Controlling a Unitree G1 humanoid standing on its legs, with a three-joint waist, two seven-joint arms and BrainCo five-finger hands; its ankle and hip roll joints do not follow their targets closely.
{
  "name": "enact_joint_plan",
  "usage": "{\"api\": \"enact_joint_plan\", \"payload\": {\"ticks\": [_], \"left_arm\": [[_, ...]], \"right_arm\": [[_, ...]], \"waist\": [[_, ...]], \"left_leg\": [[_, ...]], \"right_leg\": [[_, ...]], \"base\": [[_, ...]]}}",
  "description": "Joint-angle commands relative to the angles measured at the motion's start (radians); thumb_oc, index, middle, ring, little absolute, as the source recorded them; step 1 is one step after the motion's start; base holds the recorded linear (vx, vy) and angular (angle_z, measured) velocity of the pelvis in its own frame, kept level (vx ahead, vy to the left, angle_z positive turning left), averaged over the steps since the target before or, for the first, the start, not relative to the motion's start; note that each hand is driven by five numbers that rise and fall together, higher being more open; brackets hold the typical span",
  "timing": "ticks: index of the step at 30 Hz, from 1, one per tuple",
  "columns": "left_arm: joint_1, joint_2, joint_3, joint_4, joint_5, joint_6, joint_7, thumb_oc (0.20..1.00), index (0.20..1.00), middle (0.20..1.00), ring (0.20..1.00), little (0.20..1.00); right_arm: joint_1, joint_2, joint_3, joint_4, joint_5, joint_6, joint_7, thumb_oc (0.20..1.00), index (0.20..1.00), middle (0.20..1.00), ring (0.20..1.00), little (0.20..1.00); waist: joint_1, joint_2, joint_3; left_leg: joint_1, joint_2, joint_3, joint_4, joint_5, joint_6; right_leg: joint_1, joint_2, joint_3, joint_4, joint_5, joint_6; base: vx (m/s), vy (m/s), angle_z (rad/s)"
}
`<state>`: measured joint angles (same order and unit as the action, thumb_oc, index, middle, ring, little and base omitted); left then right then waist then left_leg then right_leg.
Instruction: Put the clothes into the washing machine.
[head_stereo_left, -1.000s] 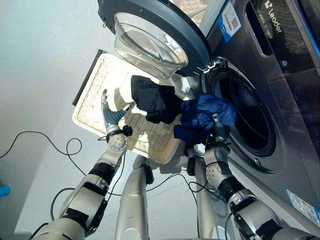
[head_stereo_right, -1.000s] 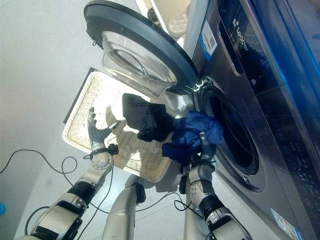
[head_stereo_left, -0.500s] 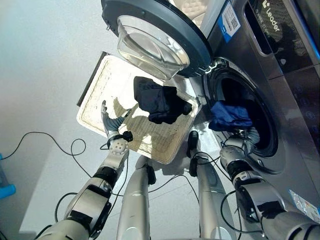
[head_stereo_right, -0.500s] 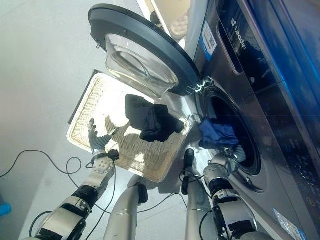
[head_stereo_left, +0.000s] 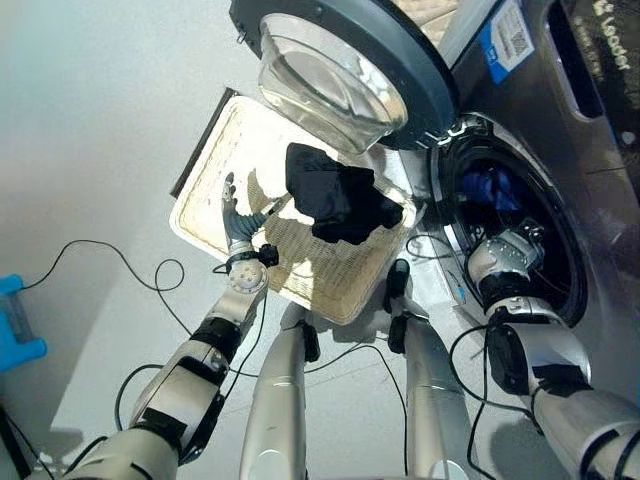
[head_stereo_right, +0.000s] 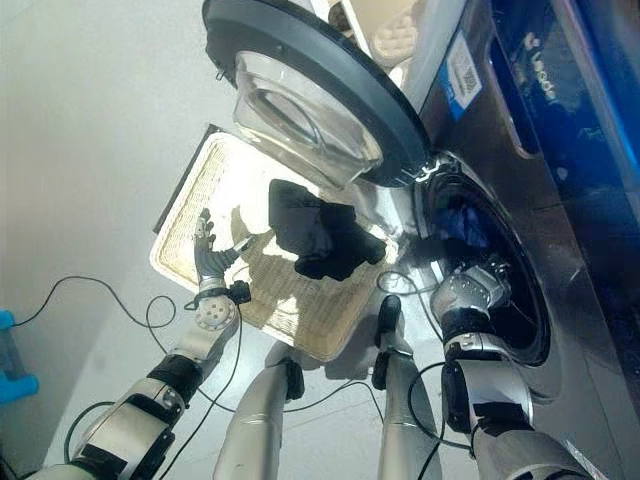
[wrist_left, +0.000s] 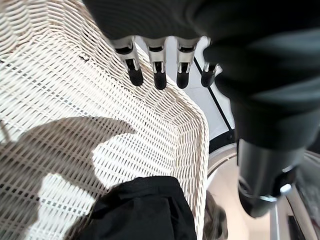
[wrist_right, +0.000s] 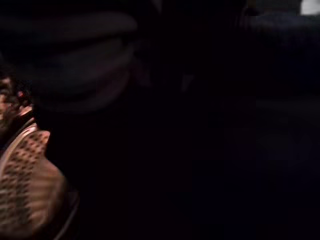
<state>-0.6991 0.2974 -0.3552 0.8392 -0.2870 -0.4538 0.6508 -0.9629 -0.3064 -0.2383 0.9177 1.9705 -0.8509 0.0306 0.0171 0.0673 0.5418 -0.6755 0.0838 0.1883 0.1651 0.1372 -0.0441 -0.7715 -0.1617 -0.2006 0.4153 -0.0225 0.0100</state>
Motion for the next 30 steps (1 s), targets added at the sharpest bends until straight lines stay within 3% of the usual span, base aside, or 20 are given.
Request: {"api": "enact_joint_plan", "payload": {"ticks": [1, 6, 14, 23, 27, 28, 29, 30], "left_arm": [[-0.03, 0.035, -0.018, -0.031, 0.059, -0.017, -0.006, 1.0, 1.0, 1.0, 1.0, 1.0], [-0.035, 0.058, -0.034, -0.034, 0.039, -0.019, -0.022, 1.0, 1.0, 1.0, 1.0, 1.0], [-0.043, 0.073, -0.036, -0.029, 0.034, -0.029, -0.035, 1.0, 1.0, 1.0, 1.0, 1.0], [-0.034, 0.082, -0.057, -0.036, 0.029, -0.036, -0.032, 1.0, 1.0, 1.0, 1.0, 1.0], [-0.033, 0.081, -0.061, -0.027, 0.027, -0.028, -0.046, 1.0, 1.0, 1.0, 1.0, 1.0], [-0.034, 0.083, -0.072, -0.023, 0.048, -0.017, -0.055, 1.0, 1.0, 1.0, 1.0, 1.0], [-0.034, 0.083, -0.072, -0.023, 0.048, -0.017, -0.055, 1.0, 1.0, 1.0, 1.0, 1.0], [-0.031, 0.081, -0.081, -0.019, 0.057, -0.014, -0.057, 1.0, 1.0, 1.0, 1.0, 1.0]], "right_arm": [[0.012, -0.077, -0.032, -0.075, 0.002, -0.179, 0.029, 0.2, 0.2, 0.2, 0.2, 0.2], [-0.014, -0.113, -0.038, -0.152, 0.002, -0.246, 0.107, 0.2, 0.2, 0.2, 0.2, 0.2], [-0.023, -0.165, -0.046, -0.13, 0.002, -0.375, -0.006, 0.2, 0.2, 0.2, 0.2, 0.2], [0.012, -0.218, -0.078, -0.089, 0.002, -0.386, 0.001, 0.2, 0.2, 0.2, 0.2, 0.2], [0.026, -0.225, -0.074, -0.048, 0.002, -0.325, 0.005, 0.2, 0.2, 0.2, 0.2, 0.2], [0.038, -0.227, -0.058, 0.001, 0.002, -0.253, -0.035, 0.871, 0.871, 0.871, 0.871, 0.871], [0.038, -0.227, -0.058, 0.001, 0.002, -0.253, -0.035, 0.871, 0.871, 0.871, 0.871, 0.871], [0.041, -0.232, -0.047, 0.032, 0.002, -0.21, -0.047, 1.0, 1.0, 1.0, 1.0, 1.0]], "waist": [[-0.007, 0.034, -0.022], [-0.007, 0.035, -0.022], [-0.014, 0.03, -0.022], [-0.018, 0.033, -0.022], [-0.022, 0.031, -0.022], [-0.025, 0.029, -0.022], [-0.025, 0.029, -0.022], [-0.025, 0.028, -0.022]], "left_leg": [[-0.028, -0.063, 0.014, 0.078, -0.116, -0.037], [-0.024, -0.06, 0.015, 0.076, -0.114, -0.039], [-0.021, -0.052, 0.02, 0.077, -0.112, -0.047], [-0.025, -0.048, 0.026, 0.077, -0.112, -0.048], [-0.027, -0.048, 0.027, 0.078, -0.113, -0.049], [-0.03, -0.047, 0.027, 0.079, -0.111, -0.049], [-0.03, -0.047, 0.027, 0.079, -0.111, -0.049], [-0.021, -0.047, 0.026, 0.082, -0.121, -0.051]], "right_leg": [[-0.006, 0.0, -0.059, -0.006, 0.039, 0.109], [-0.003, -0.005, -0.064, -0.005, 0.041, 0.11], [-0.002, -0.01, -0.065, -0.001, 0.042, 0.112], [-0.007, -0.012, -0.063, 0.001, 0.045, 0.116], [-0.007, -0.011, -0.06, -0.004, 0.048, 0.118], [-0.01, -0.01, -0.059, -0.006, 0.05, 0.118], [-0.01, -0.01, -0.059, -0.006, 0.05, 0.118], [-0.001, -0.012, -0.056, -0.005, 0.042, 0.122]], "base": [[0.0, -0.027, 0.07], [0.0, -0.005, 0.01], [0.0, 0.0, 0.0], [0.0, 0.0, 0.0], [0.0, 0.0, 0.01], [0.0, 0.0, 0.0], [0.03, -0.001, 0.01], [0.0, 0.0, 0.0]]}}
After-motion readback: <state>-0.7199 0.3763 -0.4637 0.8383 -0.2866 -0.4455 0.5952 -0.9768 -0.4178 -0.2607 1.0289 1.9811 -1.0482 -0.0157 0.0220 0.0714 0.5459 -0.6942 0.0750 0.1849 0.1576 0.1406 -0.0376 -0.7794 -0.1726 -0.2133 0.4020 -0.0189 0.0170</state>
